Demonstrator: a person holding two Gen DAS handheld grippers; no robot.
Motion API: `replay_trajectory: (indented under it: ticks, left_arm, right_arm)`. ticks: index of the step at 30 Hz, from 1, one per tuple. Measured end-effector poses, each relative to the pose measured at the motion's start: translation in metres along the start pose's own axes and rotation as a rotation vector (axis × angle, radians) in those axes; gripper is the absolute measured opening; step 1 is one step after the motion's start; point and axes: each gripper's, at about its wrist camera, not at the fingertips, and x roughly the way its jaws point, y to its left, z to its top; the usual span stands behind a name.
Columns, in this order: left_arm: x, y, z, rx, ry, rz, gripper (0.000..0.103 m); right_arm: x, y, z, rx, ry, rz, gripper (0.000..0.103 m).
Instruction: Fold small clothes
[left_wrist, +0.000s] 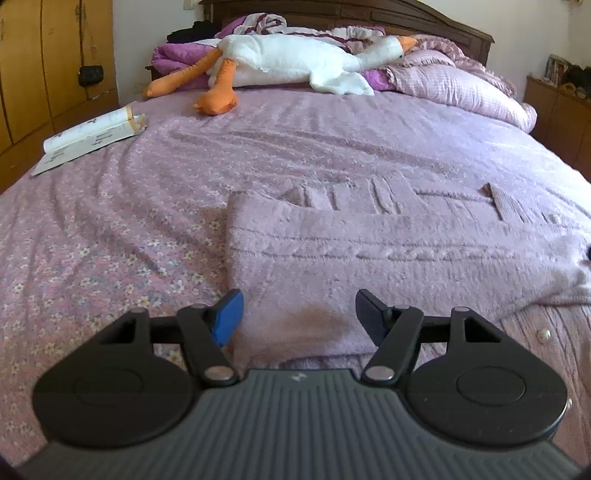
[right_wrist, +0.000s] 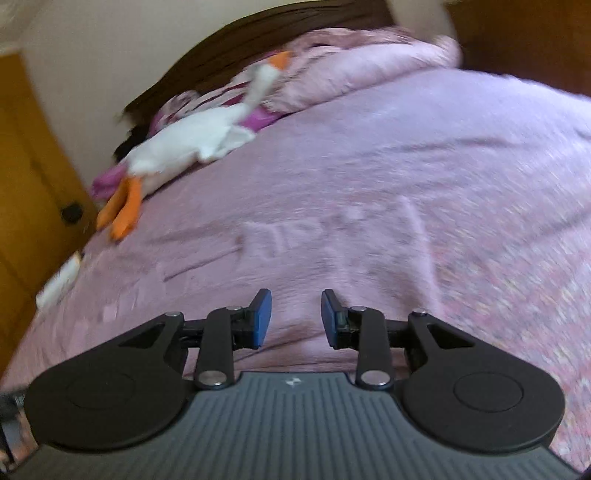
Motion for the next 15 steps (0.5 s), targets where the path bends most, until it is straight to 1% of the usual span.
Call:
replay_trajectory:
  ticks: [1, 3, 5, 7, 9, 12, 15]
  left_arm:
    - [-0.001, -0.001, -0.001, 0.007, 0.008, 0.008, 0.068]
    - [-0.008, -0.001, -0.003, 0.016, 0.01, 0.021, 0.068]
    - [-0.018, 0.001, -0.005, 0.018, 0.008, 0.024, 0.069]
    - [-0.029, 0.005, -0.008, 0.016, 0.006, 0.027, 0.069]
    - [-0.041, 0.009, -0.01, 0.016, 0.003, 0.032, 0.069]
    - [-0.056, 0.014, -0.014, 0.011, 0.002, 0.041, 0.069]
    - [-0.069, 0.017, -0.019, 0.003, 0.003, 0.04, 0.069]
  right_arm:
    - [0.005, 0.005, -0.001, -0.011, 0.005, 0.006, 0.044]
    - [0.015, 0.007, -0.003, -0.015, 0.027, 0.007, 0.048]
    - [0.025, 0.004, -0.009, -0.017, 0.042, -0.008, 0.048]
    - [0.025, -0.001, -0.011, -0.021, 0.032, 0.0, 0.048]
    - [0.02, -0.005, -0.01, 0.004, 0.029, 0.014, 0.048]
    - [0.001, -0.012, -0.011, 0.033, 0.024, 0.011, 0.053]
    - [-0.021, -0.019, -0.015, 0.057, 0.03, 0.036, 0.055]
